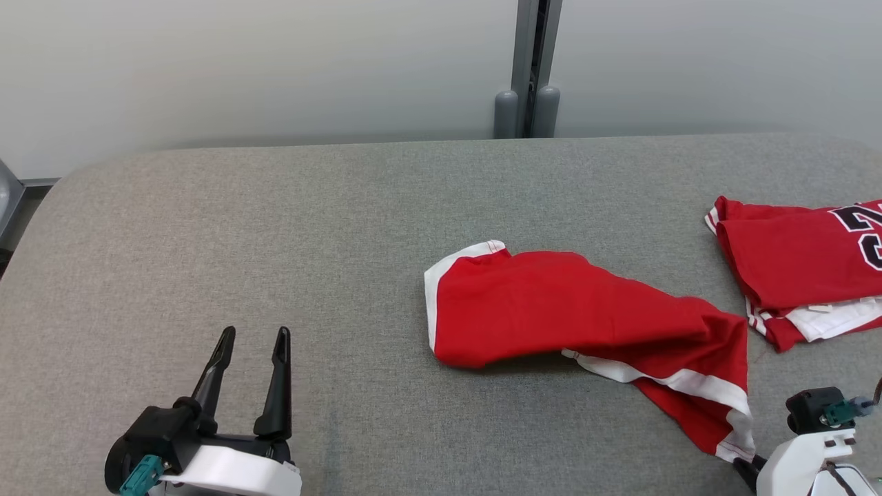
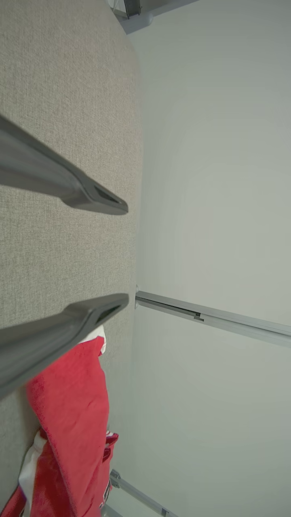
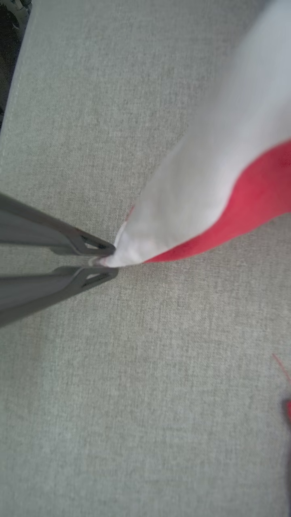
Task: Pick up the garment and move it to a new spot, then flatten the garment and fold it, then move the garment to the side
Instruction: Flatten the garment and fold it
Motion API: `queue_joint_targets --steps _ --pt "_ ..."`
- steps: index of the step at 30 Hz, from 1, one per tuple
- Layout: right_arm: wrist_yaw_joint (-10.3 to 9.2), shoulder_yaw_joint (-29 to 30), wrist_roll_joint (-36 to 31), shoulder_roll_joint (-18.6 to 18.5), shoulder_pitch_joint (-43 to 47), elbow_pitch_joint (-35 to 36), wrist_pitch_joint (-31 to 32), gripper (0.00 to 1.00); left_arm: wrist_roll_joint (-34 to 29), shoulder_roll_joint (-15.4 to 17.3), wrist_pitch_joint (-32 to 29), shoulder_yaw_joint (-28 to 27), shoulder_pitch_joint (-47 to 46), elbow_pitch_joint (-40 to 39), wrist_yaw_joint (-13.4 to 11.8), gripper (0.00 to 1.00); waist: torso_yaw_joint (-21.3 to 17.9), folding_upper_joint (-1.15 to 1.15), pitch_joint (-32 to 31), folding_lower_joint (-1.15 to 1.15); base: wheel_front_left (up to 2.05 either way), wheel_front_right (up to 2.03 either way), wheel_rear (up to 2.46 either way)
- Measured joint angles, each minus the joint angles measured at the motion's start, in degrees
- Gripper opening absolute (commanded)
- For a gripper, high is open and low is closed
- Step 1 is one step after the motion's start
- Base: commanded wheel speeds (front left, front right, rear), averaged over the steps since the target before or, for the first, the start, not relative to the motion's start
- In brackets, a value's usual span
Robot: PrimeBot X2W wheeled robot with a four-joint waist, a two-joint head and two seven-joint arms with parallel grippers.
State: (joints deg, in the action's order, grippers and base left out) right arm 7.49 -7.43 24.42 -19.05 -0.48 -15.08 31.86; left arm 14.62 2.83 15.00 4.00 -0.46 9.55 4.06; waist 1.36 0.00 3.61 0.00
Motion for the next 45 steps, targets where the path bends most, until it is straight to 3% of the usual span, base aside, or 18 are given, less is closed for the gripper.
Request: queue_joint_targets --steps 6,13,20,28,38,45 --pt "0.0 2.89 -3.31 2.46 0.13 0.22 0.91 1.0 -0.4 0.0 0.0 -0.25 0.09 0.19 0.15 1.0 0.22 0.0 -0.83 0.0 0.0 0.0 0.0" --pt "0.0 3.88 -3.61 3.25 0.88 6.78 0.4 1.0 -0.43 -0.01 0.0 -0.29 0.5 0.04 0.14 1.0 -0.14 0.0 -1.64 0.0 0.0 0.0 0.0" --pt "0.0 1.91 -2.2 3.81 2.37 13.89 0.55 1.0 -0.4 -0.01 0.0 -0.24 0.78 0.01 0.07 1.0 -0.64 0.0 -2.03 0.0 0.0 0.0 0.0" --pt "0.0 -0.53 -1.62 4.21 3.22 15.44 -1.99 1.0 -0.13 -0.02 0.0 -0.01 0.92 0.04 -0.05 1.0 -0.64 0.0 -2.25 0.0 0.0 0.0 0.0" --pt "0.0 -8.98 0.68 4.08 -2.89 9.98 -5.14 1.0 0.03 -0.03 0.0 0.67 -0.07 0.36 0.35 1.0 1.15 0.0 -1.51 0.0 0.0 0.0 0.0" --pt "0.0 -13.16 1.24 2.68 -10.17 4.04 -7.77 1.0 0.68 0.0 0.0 1.18 -1.04 0.67 0.4 1.0 5.26 0.0 0.25 0.0 0.0 0.0 0.0"
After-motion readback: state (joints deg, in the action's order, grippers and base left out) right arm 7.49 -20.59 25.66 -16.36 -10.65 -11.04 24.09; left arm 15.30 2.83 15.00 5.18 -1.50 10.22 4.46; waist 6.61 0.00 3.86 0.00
